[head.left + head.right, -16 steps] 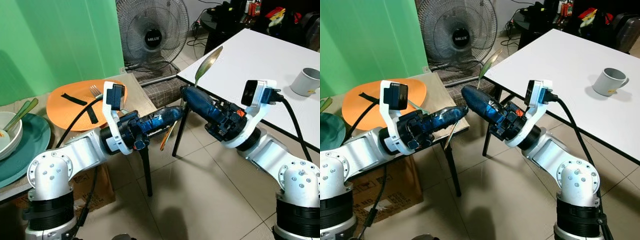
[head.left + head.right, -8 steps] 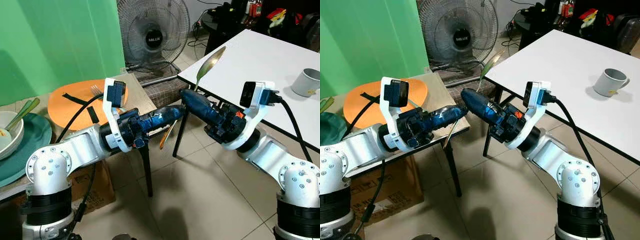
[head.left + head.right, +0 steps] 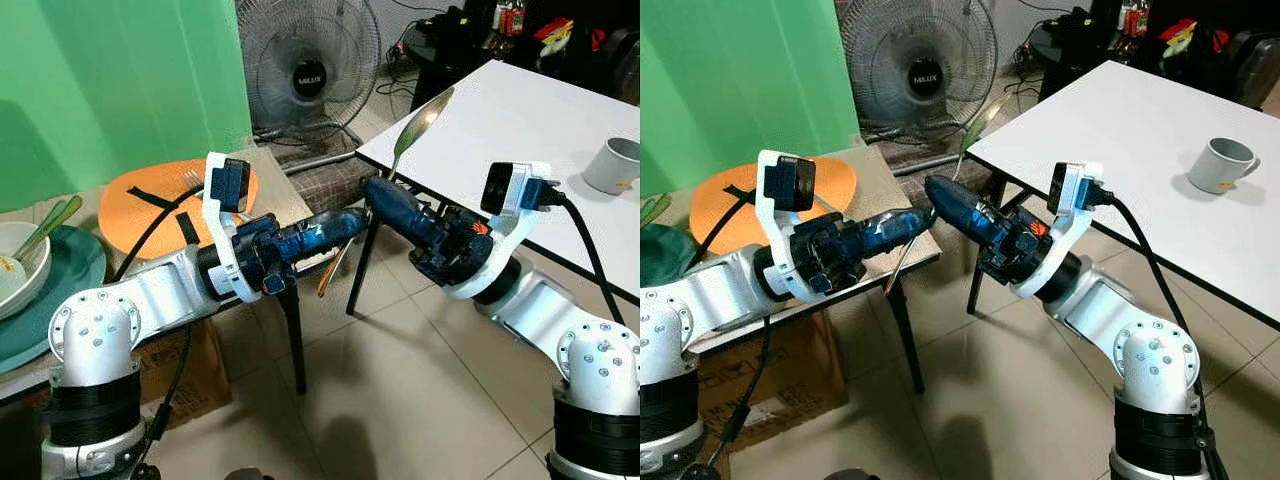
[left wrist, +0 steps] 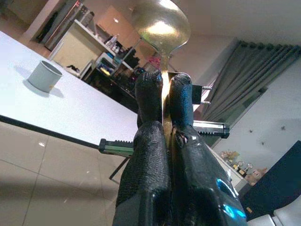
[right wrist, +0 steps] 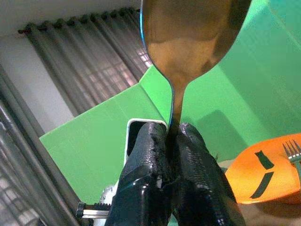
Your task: Setting the table
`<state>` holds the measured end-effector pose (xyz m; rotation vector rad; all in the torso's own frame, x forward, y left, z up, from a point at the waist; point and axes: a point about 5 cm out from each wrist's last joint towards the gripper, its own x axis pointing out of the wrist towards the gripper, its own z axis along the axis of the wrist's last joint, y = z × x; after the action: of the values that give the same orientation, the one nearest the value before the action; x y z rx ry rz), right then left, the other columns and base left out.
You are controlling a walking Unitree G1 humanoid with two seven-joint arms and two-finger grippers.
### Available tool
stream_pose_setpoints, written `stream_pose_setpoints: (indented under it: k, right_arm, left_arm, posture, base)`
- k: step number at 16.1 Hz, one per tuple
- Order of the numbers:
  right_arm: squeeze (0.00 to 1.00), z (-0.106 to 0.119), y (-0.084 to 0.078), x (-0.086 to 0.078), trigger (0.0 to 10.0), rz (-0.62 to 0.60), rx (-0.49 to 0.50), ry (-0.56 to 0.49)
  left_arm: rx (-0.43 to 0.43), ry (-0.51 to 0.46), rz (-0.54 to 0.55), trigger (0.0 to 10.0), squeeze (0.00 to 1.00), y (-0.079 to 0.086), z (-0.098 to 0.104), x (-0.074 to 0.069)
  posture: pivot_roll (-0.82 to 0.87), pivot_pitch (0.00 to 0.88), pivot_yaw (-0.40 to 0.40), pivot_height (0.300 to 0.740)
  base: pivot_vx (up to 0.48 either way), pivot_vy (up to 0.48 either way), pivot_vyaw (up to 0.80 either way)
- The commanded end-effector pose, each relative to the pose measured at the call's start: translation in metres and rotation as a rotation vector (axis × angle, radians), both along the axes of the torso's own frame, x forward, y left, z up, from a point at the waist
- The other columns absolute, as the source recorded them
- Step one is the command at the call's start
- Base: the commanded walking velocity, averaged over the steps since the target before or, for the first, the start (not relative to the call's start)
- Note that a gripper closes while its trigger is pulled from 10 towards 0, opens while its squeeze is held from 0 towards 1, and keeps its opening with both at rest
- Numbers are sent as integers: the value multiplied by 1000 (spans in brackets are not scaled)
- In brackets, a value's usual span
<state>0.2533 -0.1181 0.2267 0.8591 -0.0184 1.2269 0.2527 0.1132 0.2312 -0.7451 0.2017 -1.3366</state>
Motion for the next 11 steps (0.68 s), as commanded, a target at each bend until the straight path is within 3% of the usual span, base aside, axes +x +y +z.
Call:
stream_pose_setpoints:
  k: [1, 8, 9, 10, 11]
  right_arm:
    - [0, 3, 0, -2, 0, 9, 16, -18]
    - [0, 3, 1, -1, 0, 3, 28, -20]
    - [0, 3, 1, -1, 0, 1, 28, -20]
    - [0, 3, 1, -1, 0, -2, 26, -20]
    - [0, 3, 1, -1, 0, -3, 27, -19]
  left_arm:
    - [6, -14, -6, 0, 0, -1, 3, 1]
    - [15, -20, -6, 0, 0, -1, 3, 1]
    - [28, -22, 11, 6706, 0, -1, 3, 2]
    - [20, -6, 13, 10000, 263, -1, 3, 3]
    - [14, -5, 7, 10000, 263, -1, 3, 3]
  posture:
    - [-19, 22, 17, 740]
    - [-20, 23, 17, 740]
    - [-20, 23, 17, 740]
    - [-21, 22, 18, 740]
    - [-22, 23, 18, 740]
  base:
    - [0, 0, 0]
    - [0, 0, 0]
    - [0, 0, 0]
    - [0, 0, 0]
    - [0, 0, 0]
